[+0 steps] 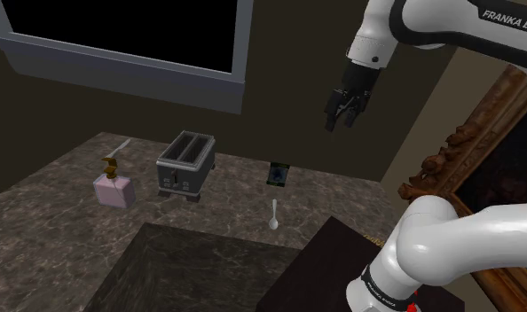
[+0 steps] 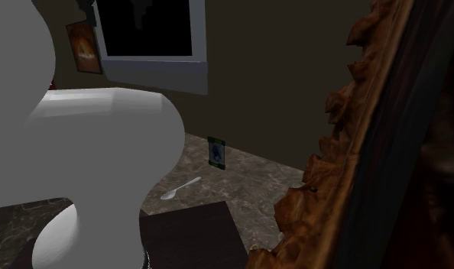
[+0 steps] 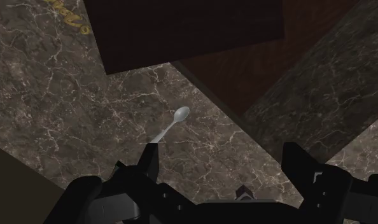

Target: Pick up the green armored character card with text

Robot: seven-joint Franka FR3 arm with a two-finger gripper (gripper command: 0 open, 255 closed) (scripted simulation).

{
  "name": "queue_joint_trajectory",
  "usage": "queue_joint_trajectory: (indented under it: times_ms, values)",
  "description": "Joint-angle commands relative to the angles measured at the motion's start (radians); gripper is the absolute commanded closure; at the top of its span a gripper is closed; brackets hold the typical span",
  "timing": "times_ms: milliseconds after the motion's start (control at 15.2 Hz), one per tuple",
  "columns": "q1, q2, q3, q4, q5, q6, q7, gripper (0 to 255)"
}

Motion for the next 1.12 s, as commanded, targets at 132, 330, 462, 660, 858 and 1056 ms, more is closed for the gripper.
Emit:
queue_joint_trajectory:
  times_ms: [132, 330, 462, 660, 858, 1056]
  values:
    - [0.005, 0.055, -0.033, 0.001, -0.027, 0.031, -0.059, 0]
    - [0.013, 0.146, -0.08, 0.012, -0.064, 0.078, -0.145, 0]
    - [0.018, 0.211, -0.11, 0.026, -0.085, 0.109, -0.201, 0]
    - [0.026, 0.316, -0.152, 0.055, -0.11, 0.154, -0.284, 0]
    - [0.033, 0.427, -0.19, 0.094, -0.128, 0.196, -0.367, 0]
    - [0.038, 0.544, -0.222, 0.144, -0.138, 0.235, -0.448, 0]
